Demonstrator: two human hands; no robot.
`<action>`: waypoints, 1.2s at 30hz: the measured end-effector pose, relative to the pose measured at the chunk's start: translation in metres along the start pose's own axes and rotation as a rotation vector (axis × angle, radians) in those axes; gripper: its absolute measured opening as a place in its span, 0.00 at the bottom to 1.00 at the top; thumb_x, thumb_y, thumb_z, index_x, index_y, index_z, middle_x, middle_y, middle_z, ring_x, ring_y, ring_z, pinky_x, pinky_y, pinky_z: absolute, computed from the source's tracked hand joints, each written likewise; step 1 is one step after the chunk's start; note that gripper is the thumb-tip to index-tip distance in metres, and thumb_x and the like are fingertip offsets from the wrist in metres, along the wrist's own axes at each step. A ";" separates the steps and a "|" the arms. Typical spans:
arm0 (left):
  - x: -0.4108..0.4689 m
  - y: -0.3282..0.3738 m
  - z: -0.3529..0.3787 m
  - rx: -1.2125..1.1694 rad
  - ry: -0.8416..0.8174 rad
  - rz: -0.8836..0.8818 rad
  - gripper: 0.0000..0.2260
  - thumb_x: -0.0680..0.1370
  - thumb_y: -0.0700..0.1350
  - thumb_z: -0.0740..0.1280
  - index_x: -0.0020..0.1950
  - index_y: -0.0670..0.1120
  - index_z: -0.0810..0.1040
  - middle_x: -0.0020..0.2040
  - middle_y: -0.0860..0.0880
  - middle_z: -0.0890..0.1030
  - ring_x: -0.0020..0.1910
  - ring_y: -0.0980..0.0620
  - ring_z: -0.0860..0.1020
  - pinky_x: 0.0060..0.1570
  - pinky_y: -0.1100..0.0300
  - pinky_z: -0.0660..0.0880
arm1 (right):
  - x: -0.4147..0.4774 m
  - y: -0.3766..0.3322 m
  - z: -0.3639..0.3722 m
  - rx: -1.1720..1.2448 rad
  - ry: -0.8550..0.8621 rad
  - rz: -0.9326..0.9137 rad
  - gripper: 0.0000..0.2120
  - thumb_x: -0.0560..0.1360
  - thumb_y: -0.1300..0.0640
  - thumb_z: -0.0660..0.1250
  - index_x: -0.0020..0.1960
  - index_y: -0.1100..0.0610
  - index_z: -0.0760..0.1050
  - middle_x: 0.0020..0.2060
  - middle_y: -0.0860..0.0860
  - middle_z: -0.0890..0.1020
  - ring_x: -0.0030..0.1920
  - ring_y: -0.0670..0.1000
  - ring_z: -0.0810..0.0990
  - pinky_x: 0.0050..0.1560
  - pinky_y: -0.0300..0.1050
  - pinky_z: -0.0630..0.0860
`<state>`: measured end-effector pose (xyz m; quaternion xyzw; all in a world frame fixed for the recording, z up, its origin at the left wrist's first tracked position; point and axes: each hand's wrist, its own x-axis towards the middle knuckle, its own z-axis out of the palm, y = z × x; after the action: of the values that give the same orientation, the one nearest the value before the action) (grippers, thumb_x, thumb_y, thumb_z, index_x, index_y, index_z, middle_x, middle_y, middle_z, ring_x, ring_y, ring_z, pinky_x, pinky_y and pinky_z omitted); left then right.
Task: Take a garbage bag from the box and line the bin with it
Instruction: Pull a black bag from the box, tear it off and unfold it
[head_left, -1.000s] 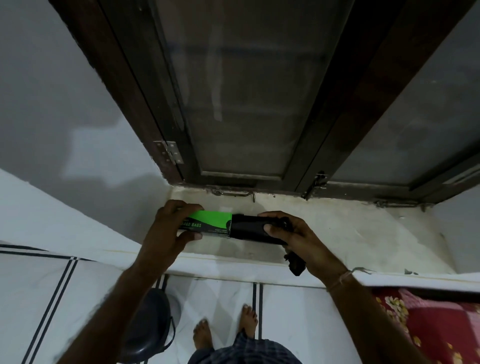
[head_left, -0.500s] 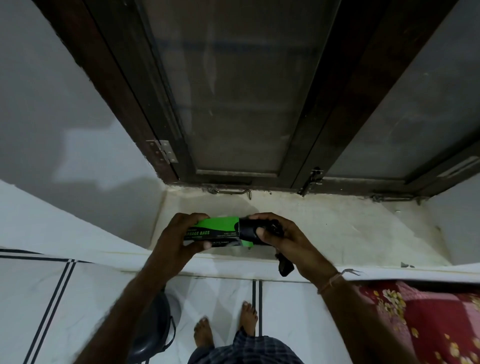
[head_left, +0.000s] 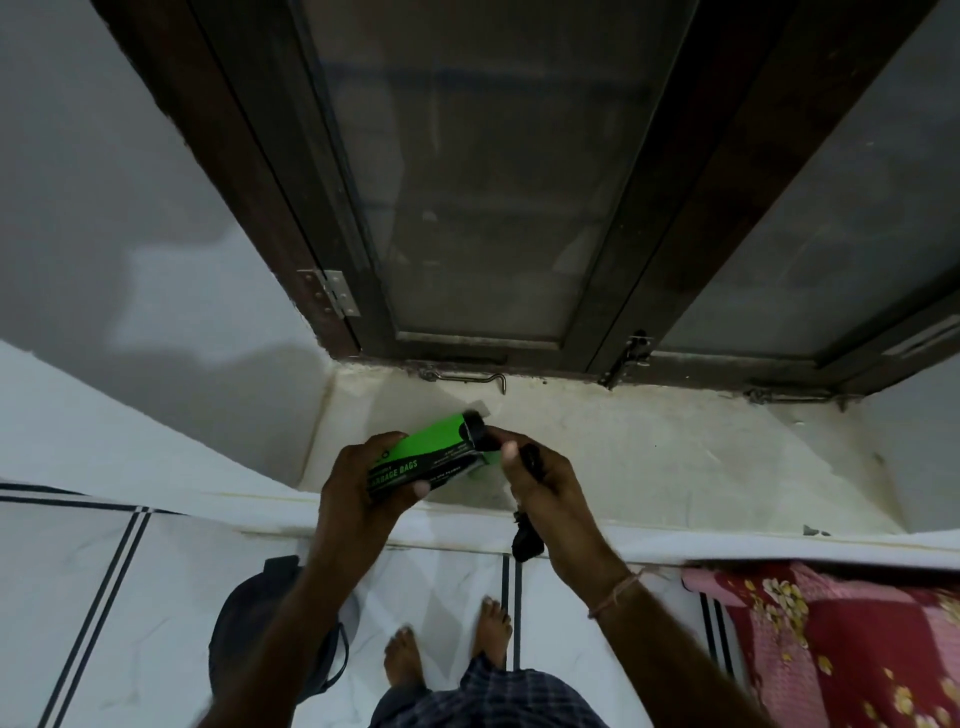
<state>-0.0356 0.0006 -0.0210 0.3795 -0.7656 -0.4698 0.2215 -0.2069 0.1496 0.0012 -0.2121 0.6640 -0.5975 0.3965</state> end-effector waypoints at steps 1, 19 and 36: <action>0.000 0.000 0.000 -0.016 0.012 -0.012 0.24 0.71 0.46 0.79 0.66 0.52 0.79 0.57 0.50 0.79 0.55 0.67 0.79 0.49 0.75 0.74 | 0.000 -0.002 -0.002 -0.007 -0.043 -0.020 0.16 0.82 0.48 0.64 0.67 0.49 0.80 0.51 0.41 0.86 0.42 0.48 0.81 0.43 0.44 0.78; 0.000 0.006 0.003 -0.047 -0.044 0.083 0.25 0.70 0.44 0.80 0.65 0.53 0.78 0.60 0.50 0.78 0.60 0.54 0.80 0.54 0.67 0.78 | 0.008 0.006 0.001 -0.001 0.101 -0.178 0.13 0.77 0.65 0.73 0.61 0.59 0.83 0.53 0.54 0.87 0.56 0.47 0.84 0.59 0.44 0.80; -0.002 0.014 -0.001 -0.014 -0.008 0.079 0.25 0.70 0.44 0.79 0.66 0.51 0.78 0.60 0.49 0.77 0.59 0.60 0.78 0.54 0.68 0.77 | 0.002 -0.009 -0.006 -0.041 0.124 -0.170 0.21 0.78 0.62 0.72 0.70 0.53 0.77 0.42 0.53 0.84 0.45 0.42 0.82 0.51 0.34 0.78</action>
<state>-0.0387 0.0052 -0.0077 0.3457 -0.7776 -0.4675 0.2392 -0.2147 0.1500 0.0090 -0.2383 0.6788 -0.6272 0.2984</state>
